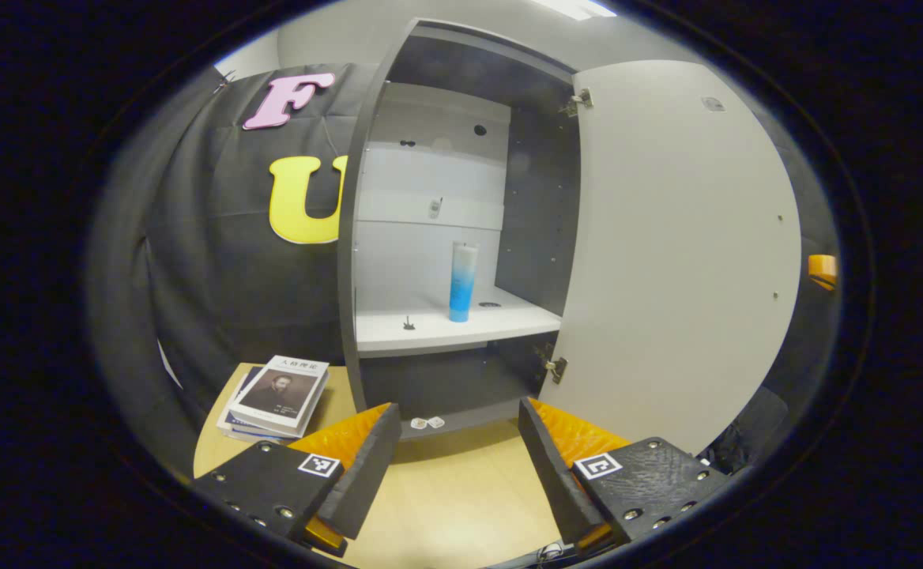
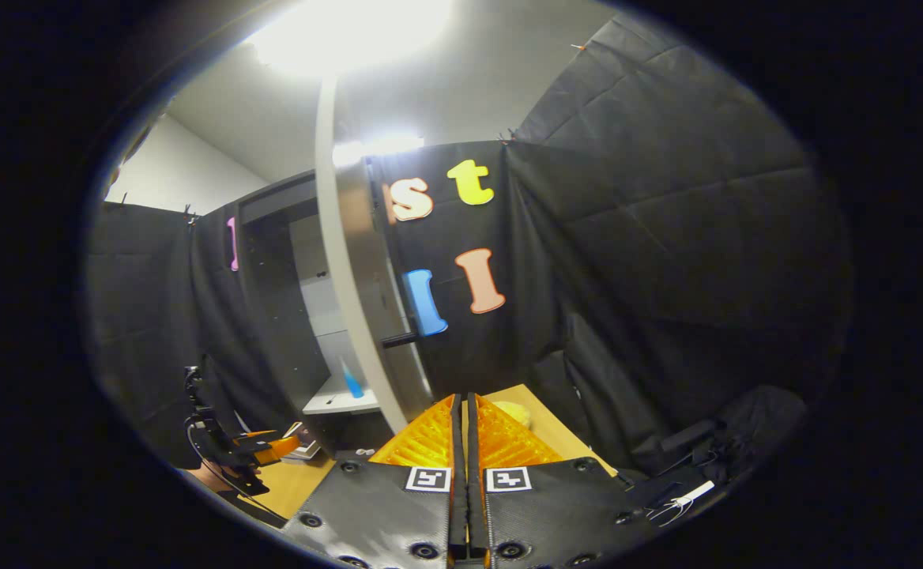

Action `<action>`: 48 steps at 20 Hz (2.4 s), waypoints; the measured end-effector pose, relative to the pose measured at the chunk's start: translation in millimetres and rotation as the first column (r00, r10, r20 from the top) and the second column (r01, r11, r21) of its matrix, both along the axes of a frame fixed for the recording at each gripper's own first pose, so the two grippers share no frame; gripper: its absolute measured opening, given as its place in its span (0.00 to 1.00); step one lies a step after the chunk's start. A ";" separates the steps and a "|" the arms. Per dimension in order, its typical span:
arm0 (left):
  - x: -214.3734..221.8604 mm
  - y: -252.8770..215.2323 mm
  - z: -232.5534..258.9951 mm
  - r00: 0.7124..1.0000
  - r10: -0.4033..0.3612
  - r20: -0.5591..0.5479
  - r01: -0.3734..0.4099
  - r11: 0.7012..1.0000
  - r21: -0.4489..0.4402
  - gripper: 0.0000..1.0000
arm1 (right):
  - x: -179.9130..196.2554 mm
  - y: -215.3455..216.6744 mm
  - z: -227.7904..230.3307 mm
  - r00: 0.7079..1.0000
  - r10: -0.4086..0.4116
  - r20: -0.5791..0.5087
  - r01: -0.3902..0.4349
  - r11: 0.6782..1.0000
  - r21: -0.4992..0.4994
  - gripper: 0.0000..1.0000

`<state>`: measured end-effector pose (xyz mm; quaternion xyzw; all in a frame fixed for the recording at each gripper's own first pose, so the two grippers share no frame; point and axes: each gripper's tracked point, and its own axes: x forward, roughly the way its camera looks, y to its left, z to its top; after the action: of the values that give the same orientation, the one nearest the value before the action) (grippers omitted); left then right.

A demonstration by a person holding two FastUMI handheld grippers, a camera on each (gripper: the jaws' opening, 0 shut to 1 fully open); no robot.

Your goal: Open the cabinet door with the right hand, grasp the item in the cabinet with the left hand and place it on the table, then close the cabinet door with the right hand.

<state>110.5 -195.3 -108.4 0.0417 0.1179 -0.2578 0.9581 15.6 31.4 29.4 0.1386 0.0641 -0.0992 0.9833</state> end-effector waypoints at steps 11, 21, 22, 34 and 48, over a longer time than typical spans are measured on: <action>58.1 -44.9 30.1 0.996 0.013 0.084 -0.013 1.000 0.001 0.95 | 42.5 -44.0 1.0 0.998 -0.037 0.045 0.042 0.992 -0.116 0.02; 153.8 -108.2 44.4 0.993 0.054 0.104 -0.051 0.998 -0.040 0.89 | 87.8 -69.5 4.0 0.996 -0.035 0.086 0.045 0.993 -0.110 0.09; 163.9 -113.6 45.1 0.993 0.056 0.103 -0.052 0.998 -0.043 0.94 | 89.0 -72.4 0.4 0.997 -0.045 0.070 0.052 0.993 -0.107 0.19; 240.1 -152.4 21.9 0.993 0.035 0.112 -0.040 0.999 0.037 0.91 | 93.5 -109.9 -29.3 0.983 -0.176 -0.045 0.169 0.977 -0.134 0.99; 252.6 -137.8 8.5 0.986 0.154 0.070 -0.150 0.987 -0.062 0.33 | 104.4 -101.9 -46.6 0.990 -0.097 -0.100 0.086 0.990 -0.109 0.98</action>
<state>363.1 -333.1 -99.9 0.0153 0.0777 -0.1853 0.9795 120.0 -70.5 -17.2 0.0846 0.1043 -0.1548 0.9788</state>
